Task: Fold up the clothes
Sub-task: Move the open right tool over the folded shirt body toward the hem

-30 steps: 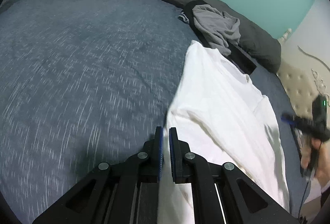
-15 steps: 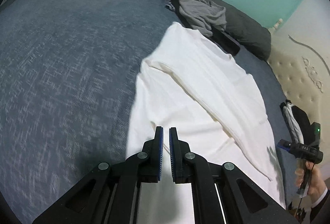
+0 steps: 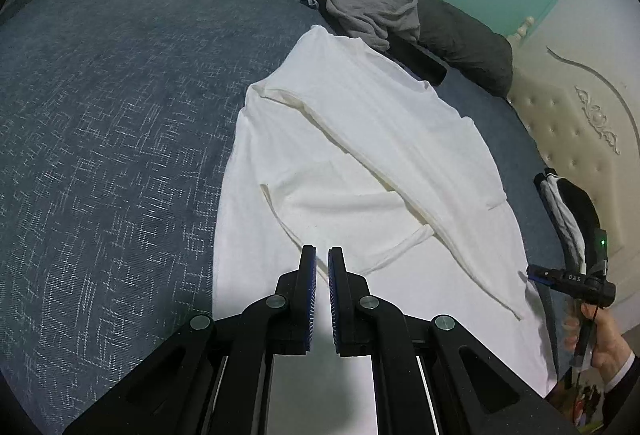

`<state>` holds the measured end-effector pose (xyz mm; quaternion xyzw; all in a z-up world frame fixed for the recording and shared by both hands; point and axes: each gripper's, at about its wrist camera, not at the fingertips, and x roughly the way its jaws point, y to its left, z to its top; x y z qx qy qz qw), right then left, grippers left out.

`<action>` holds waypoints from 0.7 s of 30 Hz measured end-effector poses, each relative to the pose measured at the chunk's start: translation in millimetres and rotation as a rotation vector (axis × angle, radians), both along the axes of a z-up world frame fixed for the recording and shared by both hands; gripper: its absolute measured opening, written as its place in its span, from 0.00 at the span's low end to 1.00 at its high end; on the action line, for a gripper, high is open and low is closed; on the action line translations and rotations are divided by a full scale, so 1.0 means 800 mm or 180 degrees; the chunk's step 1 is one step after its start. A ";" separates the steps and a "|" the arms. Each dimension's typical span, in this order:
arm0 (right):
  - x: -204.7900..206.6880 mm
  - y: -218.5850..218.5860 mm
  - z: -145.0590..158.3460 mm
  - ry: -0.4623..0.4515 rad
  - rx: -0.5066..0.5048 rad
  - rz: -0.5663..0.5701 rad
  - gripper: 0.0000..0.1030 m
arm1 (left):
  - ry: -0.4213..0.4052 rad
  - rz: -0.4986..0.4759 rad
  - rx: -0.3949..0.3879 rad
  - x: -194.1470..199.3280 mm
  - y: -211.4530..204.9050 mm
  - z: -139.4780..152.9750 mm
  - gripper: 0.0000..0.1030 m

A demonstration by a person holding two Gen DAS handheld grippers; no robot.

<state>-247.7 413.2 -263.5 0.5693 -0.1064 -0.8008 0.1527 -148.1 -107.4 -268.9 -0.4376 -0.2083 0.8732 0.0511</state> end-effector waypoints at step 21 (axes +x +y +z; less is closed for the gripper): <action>0.010 -0.005 0.042 0.0522 0.0376 0.0178 0.02 | -0.0016 0.0055 -0.0023 0.005 -0.011 -0.001 0.06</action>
